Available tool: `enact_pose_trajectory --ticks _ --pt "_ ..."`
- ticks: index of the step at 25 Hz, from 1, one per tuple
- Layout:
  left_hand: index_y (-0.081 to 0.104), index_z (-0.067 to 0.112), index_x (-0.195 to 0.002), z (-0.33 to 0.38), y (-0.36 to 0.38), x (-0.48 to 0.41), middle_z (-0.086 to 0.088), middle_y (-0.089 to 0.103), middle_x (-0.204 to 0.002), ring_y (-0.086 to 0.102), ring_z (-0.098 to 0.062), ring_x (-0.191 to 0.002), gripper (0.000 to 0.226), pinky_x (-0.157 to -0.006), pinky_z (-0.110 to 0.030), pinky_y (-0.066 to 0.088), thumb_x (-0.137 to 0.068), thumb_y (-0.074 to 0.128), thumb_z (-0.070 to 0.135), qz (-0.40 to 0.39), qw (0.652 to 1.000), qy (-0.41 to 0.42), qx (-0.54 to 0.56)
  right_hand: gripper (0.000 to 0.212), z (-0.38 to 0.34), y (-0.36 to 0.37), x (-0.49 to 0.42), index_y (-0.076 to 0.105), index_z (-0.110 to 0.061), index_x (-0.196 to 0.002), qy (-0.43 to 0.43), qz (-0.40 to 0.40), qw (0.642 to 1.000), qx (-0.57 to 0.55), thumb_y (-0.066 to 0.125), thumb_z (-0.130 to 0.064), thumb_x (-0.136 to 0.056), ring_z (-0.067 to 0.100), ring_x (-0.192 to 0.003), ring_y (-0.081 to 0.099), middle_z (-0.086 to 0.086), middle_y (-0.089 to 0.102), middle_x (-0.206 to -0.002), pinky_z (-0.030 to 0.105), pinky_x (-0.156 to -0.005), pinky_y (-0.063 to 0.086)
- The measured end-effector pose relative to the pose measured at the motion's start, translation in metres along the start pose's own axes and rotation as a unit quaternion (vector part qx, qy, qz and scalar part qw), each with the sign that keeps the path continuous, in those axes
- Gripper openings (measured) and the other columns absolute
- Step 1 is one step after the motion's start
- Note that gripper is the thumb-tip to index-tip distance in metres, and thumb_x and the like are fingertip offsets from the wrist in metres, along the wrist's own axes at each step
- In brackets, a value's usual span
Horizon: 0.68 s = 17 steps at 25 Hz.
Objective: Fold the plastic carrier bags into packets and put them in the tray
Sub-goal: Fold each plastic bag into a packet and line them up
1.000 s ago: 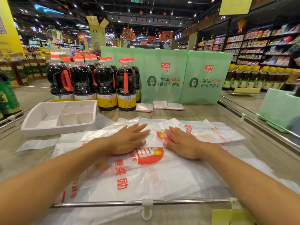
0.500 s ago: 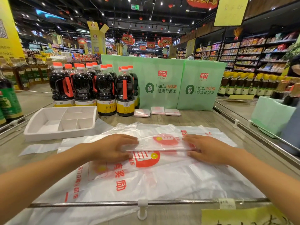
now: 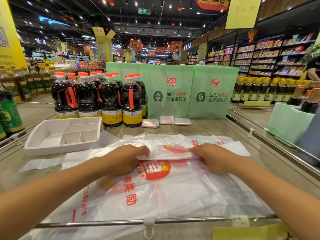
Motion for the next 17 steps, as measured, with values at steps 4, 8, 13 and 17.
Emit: enact_pose_trajectory --ticks 4,8,13,17 --pt "0.06 0.043 -0.13 0.002 -0.008 0.003 0.012 0.069 -0.128 0.064 -0.015 -0.115 0.046 -0.095 -0.035 0.053 -0.092 0.062 0.017 0.083 0.996 0.02 0.015 0.047 0.01 -0.005 0.006 0.054 -0.034 -0.138 0.014 0.064 0.998 -0.006 0.053 -0.029 -0.092 0.017 -0.109 0.06 -0.011 0.065 -0.113 0.033 -0.086 0.049" --pt "0.075 0.03 -0.12 0.007 -0.022 0.01 0.012 0.075 -0.117 0.07 -0.009 -0.107 0.038 -0.092 -0.032 0.057 -0.088 0.063 0.013 0.163 0.981 0.06 0.088 0.042 0.01 -0.007 0.004 0.055 -0.032 -0.133 0.016 0.08 0.996 0.033 0.054 -0.023 -0.093 0.024 -0.105 0.065 -0.008 0.067 -0.114 0.035 -0.081 0.051" --pt "0.075 0.029 -0.121 0.01 -0.026 0.01 0.017 0.074 -0.117 0.066 0.004 -0.109 0.045 -0.093 -0.022 0.054 -0.086 0.064 0.002 0.152 0.969 0.069 0.18 0.041 0.008 -0.002 -0.002 0.056 -0.029 -0.127 0.016 0.091 0.992 0.091 0.05 -0.008 -0.092 0.022 -0.108 0.064 -0.005 0.067 -0.119 0.04 -0.088 0.053" --pt "0.073 0.029 -0.109 0.013 -0.026 0.007 0.019 0.074 -0.102 0.069 0.0 -0.097 0.03 -0.082 -0.027 0.056 -0.091 0.064 0.006 0.157 0.964 0.072 0.201 0.042 0.009 -0.001 -0.005 0.048 -0.03 -0.143 0.026 0.098 0.993 0.065 0.044 -0.047 -0.105 0.023 -0.119 0.061 -0.005 0.064 -0.133 0.039 -0.094 0.05"
Point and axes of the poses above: each hand's wrist, its own x-axis away from the middle knuckle, its own y-axis out of the palm, z = x × y, the point moved 8 cm from there along -x, towards the middle knuckle
